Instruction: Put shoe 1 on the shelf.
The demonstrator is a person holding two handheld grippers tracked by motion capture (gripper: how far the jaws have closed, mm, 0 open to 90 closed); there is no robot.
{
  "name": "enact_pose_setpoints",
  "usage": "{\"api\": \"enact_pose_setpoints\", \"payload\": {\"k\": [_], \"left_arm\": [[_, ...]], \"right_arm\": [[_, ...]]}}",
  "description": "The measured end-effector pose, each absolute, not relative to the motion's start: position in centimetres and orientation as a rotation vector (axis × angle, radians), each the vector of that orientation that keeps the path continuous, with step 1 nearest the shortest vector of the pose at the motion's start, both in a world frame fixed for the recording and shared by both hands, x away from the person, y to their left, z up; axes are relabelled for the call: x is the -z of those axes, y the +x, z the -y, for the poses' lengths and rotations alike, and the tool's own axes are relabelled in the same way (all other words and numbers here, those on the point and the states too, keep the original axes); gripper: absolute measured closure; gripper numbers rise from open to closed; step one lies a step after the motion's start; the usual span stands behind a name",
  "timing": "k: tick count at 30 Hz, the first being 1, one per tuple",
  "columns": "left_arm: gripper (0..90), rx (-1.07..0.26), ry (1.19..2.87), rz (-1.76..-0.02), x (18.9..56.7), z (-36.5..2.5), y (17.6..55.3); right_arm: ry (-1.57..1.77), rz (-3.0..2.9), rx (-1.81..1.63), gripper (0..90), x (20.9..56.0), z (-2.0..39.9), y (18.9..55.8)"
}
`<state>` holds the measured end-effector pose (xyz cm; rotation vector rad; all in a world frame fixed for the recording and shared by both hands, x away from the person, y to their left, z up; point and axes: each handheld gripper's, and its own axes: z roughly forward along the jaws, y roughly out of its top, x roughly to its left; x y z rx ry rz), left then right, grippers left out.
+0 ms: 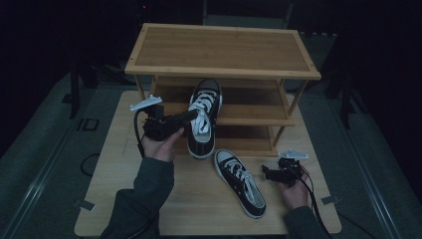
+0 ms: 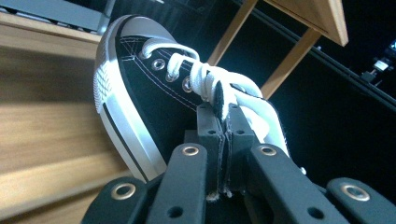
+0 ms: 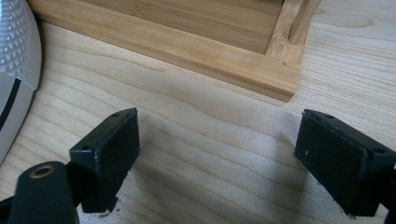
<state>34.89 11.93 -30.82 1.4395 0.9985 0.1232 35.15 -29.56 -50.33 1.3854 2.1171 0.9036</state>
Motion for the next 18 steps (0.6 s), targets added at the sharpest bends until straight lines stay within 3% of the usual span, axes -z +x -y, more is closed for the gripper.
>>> {"api": "enact_pose_setpoints", "payload": {"k": [18], "left_arm": [[88.5, -0.101, 1.411, -1.056, 31.9, -11.5, 38.9]], "right_arm": [[1.386, -2.117, -0.904, 13.4, 50.3, 29.6, 35.2]]}}
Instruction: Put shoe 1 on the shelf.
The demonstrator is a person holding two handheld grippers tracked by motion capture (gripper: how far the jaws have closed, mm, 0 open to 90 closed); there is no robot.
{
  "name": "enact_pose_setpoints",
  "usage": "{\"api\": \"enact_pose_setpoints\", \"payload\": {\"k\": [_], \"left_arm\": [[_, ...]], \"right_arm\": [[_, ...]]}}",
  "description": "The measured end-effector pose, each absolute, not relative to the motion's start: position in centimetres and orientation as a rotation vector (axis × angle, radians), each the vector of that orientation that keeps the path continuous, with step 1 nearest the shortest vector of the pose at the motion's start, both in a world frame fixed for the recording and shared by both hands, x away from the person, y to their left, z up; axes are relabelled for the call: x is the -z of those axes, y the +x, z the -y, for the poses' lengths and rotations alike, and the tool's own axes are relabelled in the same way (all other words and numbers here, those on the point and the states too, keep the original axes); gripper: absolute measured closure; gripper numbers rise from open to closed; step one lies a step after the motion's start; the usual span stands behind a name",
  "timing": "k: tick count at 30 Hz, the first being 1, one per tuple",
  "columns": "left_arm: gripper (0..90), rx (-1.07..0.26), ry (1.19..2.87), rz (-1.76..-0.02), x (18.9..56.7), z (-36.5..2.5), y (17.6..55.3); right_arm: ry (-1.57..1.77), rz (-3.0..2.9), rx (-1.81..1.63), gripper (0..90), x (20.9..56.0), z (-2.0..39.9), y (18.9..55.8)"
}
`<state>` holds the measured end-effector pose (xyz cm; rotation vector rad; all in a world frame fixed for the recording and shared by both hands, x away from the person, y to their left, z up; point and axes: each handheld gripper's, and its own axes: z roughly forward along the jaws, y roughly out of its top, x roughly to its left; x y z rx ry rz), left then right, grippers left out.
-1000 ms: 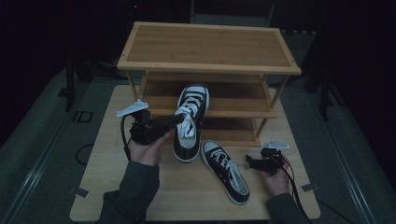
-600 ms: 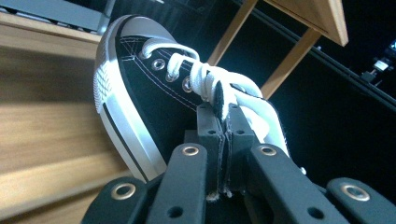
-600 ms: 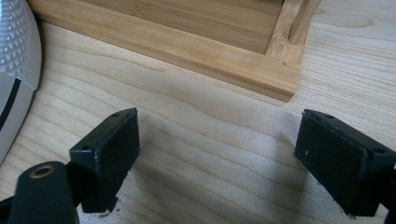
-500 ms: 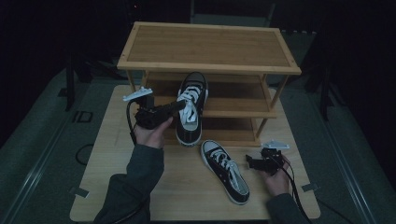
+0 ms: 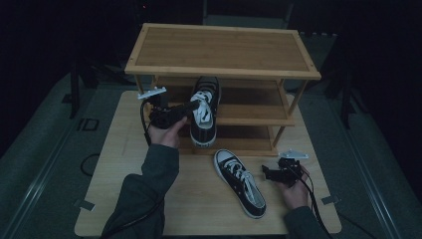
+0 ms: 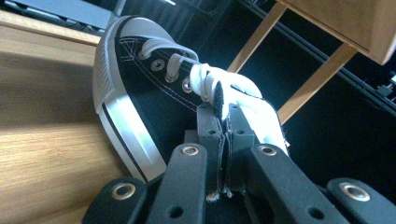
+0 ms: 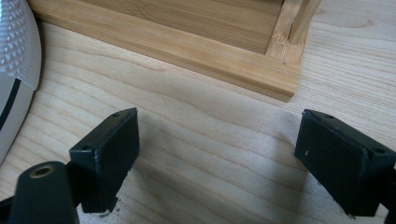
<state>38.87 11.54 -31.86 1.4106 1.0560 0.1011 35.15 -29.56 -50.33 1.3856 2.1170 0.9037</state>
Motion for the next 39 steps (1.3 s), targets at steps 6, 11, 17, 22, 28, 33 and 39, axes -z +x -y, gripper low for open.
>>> {"api": "enact_pose_setpoints", "payload": {"k": [6, 11, 17, 22, 28, 33, 39], "left_arm": [[88.5, -0.081, 1.409, -1.072, 32.3, -11.5, 40.1], [88.5, -0.078, 1.411, -1.081, 32.2, -11.3, 41.0], [88.4, -0.070, 1.390, -1.099, 32.0, -10.9, 41.9], [88.4, -0.066, 1.422, -1.080, 32.2, -11.1, 42.8], [88.4, -0.055, 1.359, -1.111, 32.4, -11.1, 43.7], [88.4, -0.078, 1.367, -1.112, 32.4, -11.3, 44.4], [88.4, -0.084, 1.359, -1.133, 32.3, -11.4, 44.9]], "right_arm": [[1.385, -2.117, -0.904, 13.4, 50.3, 29.6, 35.2], [1.386, -2.115, -0.905, 13.4, 50.3, 29.5, 35.2], [1.386, -2.116, -0.904, 13.4, 50.3, 29.6, 35.2], [1.385, -2.116, -0.905, 13.4, 50.3, 29.6, 35.2], [1.385, -2.117, -0.904, 13.4, 50.3, 29.6, 35.2], [1.385, -2.117, -0.904, 13.3, 50.3, 29.6, 35.2], [1.385, -2.116, -0.905, 13.4, 50.3, 29.6, 35.2]]}}
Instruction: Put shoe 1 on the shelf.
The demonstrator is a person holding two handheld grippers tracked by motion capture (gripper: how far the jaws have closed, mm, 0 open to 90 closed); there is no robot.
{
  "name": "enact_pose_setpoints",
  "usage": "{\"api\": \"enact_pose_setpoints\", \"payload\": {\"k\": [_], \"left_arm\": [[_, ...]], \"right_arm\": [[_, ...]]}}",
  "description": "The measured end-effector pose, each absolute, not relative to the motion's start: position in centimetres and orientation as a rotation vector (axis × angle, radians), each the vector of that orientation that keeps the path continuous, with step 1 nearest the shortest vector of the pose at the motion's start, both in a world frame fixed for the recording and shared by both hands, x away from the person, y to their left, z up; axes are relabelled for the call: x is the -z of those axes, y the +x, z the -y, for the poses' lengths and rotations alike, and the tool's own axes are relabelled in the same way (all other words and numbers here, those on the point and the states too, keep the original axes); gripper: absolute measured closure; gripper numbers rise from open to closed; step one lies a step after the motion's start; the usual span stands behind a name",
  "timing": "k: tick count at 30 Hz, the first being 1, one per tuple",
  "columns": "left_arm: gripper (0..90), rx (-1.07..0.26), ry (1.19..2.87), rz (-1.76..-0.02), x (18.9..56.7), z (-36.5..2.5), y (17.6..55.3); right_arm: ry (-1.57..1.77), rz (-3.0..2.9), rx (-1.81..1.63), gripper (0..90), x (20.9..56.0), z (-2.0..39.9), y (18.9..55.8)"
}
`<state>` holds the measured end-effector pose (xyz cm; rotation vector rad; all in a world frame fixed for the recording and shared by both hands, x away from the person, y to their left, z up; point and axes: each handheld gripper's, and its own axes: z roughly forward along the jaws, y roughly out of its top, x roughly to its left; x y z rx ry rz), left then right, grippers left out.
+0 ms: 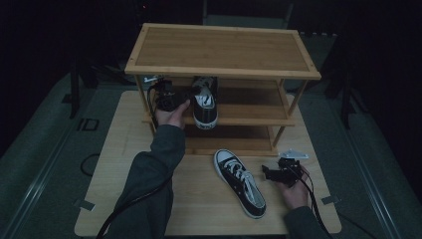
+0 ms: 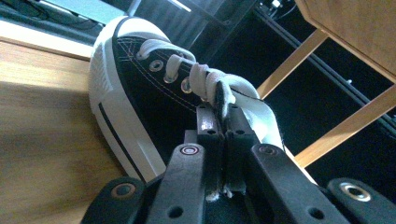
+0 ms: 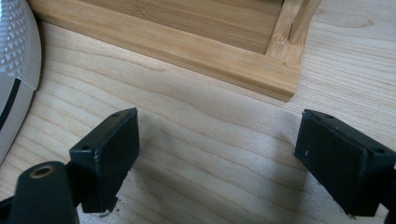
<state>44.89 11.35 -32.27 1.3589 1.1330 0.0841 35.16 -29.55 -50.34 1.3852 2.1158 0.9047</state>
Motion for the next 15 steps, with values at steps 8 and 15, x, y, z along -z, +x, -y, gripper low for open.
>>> {"api": "enact_pose_setpoints", "payload": {"k": [8, 15], "left_arm": [[88.3, -0.076, 1.319, -1.163, 32.5, -11.5, 45.7], [88.3, -0.067, 1.334, -1.150, 32.4, -11.2, 46.3]], "right_arm": [[1.386, -2.117, -0.904, 13.4, 50.3, 29.6, 35.2], [1.385, -2.116, -0.905, 13.3, 50.3, 29.6, 35.2]]}}
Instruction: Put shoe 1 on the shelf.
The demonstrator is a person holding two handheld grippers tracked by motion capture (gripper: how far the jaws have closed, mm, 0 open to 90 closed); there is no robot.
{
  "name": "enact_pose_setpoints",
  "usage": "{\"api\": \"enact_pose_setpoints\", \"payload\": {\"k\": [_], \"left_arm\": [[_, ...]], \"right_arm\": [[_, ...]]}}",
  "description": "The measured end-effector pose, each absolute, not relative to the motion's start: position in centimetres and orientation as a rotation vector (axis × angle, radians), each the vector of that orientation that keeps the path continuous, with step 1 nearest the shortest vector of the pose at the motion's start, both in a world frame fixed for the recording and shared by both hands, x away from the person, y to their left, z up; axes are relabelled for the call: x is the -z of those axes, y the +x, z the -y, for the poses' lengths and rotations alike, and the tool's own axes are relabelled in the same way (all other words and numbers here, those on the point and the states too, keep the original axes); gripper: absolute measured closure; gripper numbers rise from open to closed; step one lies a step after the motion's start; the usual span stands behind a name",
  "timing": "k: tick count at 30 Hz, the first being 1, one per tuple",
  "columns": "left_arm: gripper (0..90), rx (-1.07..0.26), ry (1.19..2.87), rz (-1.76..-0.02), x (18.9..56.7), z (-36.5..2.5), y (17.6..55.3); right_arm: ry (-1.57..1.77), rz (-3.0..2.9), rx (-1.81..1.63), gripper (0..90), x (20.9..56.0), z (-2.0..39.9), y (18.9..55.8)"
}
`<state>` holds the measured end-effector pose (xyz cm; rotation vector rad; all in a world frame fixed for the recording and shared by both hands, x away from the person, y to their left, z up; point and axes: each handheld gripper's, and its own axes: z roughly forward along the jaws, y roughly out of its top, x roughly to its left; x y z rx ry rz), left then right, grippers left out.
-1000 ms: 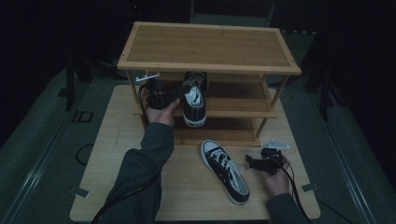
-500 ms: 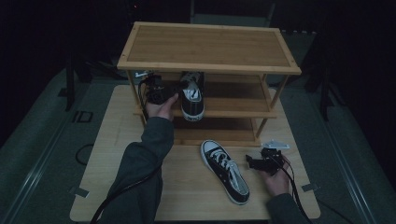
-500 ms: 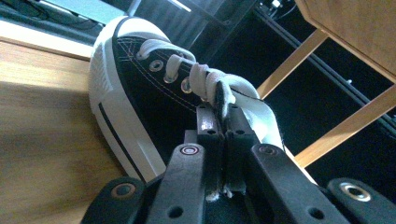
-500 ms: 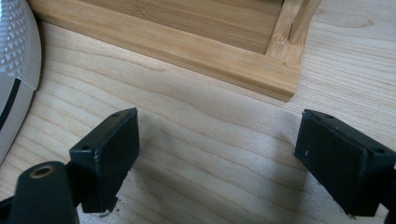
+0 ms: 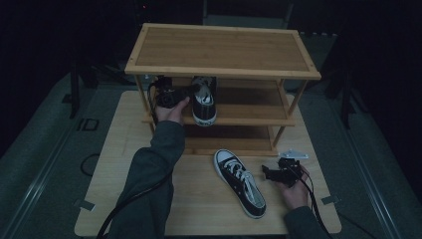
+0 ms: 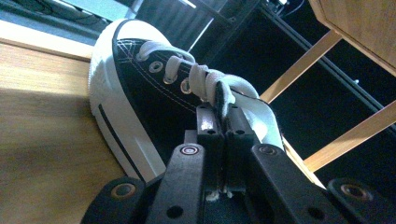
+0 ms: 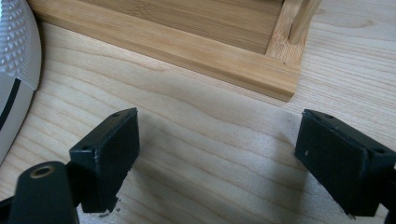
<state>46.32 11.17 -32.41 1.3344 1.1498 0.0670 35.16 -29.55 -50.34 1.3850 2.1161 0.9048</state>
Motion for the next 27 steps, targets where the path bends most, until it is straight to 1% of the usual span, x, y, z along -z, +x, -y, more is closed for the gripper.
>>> {"api": "enact_pose_setpoints", "payload": {"k": [4, 7, 9, 12, 13, 14, 18, 22, 27], "left_arm": [[88.2, -0.058, 1.346, -1.141, 32.6, -11.1, 46.5], [86.1, -0.066, 1.348, -1.140, 32.7, -11.1, 46.3], [81.2, -0.077, 1.317, -1.139, 32.7, -11.0, 46.1], [73.4, -0.092, 1.327, -1.147, 32.6, -11.0, 45.7], [73.4, -0.110, 1.386, -1.123, 32.7, -11.4, 45.3], [69.2, -0.118, 1.347, -1.142, 32.7, -11.2, 45.0], [62.0, -0.144, 1.331, -1.135, 33.2, -11.4, 43.6], [58.2, -0.154, 1.316, -1.116, 33.3, -11.6, 42.3], [56.1, -0.230, 1.327, -1.083, 33.1, -11.7, 40.1]], "right_arm": [[1.384, -2.116, -0.905, 13.4, 50.3, 29.6, 35.2], [1.384, -2.116, -0.904, 13.4, 50.3, 29.6, 35.2], [1.384, -2.117, -0.905, 13.4, 50.3, 29.6, 35.2], [1.384, -2.117, -0.905, 13.4, 50.3, 29.6, 35.2], [1.384, -2.117, -0.905, 13.3, 50.3, 29.6, 35.2], [1.385, -2.117, -0.905, 13.4, 50.3, 29.5, 35.1], [1.383, -2.117, -0.905, 13.4, 50.3, 29.6, 35.2], [1.383, -2.117, -0.905, 13.4, 50.3, 29.6, 35.2], [1.384, -2.117, -0.905, 13.4, 50.3, 29.6, 35.2]]}}
